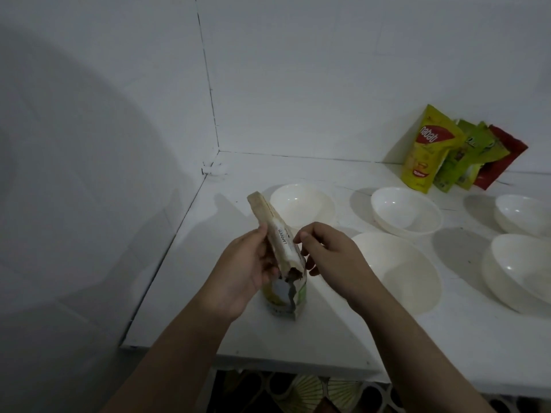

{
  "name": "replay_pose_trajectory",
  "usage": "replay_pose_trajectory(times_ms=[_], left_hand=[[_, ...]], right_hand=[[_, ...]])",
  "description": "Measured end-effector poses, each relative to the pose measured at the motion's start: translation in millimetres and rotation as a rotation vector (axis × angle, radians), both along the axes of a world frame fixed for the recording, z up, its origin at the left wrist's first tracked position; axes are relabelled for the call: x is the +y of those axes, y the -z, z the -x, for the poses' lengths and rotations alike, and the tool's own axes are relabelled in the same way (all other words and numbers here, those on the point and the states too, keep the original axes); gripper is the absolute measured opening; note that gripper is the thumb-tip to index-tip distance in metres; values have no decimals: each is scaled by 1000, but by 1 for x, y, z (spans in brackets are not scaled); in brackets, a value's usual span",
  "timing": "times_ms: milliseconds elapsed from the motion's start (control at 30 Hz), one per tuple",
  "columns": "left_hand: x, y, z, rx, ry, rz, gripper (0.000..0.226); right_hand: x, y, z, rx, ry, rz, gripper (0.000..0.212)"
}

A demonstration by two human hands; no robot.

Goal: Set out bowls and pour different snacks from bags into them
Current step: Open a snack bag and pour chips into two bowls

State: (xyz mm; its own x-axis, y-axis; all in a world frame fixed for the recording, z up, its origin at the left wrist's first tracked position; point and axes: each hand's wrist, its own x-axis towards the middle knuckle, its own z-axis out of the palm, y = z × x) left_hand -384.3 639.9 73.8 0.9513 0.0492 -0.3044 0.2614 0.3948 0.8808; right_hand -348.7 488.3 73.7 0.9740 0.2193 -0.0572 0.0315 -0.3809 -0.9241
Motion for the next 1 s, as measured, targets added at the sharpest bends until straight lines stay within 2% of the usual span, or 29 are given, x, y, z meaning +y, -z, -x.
replay_pose_trajectory(times_ms=[100,300,467,733,900,1000], left_hand=[[5,-2,-4,-36,-73,20,36],[-4,-15,-2,-121,16,-259,25],[-8,-22,-5,-164,2,-303,29],[-4,-32,-11,-98,164,-367,32],[6,-37,-16,-166,216,-518,29],[10,-38,-16,-194,296,-502,26]], right_hand=[[3,-3,6,14,-34,-15,19],[6,-19,7,-22,-48,-78,18],[10,-25,2,43,-51,-163,26],[8,-28,0,96,-96,-174,31],[12,-32,0,140,-104,-195,45],[15,-35,-2,164,-120,-153,47]])
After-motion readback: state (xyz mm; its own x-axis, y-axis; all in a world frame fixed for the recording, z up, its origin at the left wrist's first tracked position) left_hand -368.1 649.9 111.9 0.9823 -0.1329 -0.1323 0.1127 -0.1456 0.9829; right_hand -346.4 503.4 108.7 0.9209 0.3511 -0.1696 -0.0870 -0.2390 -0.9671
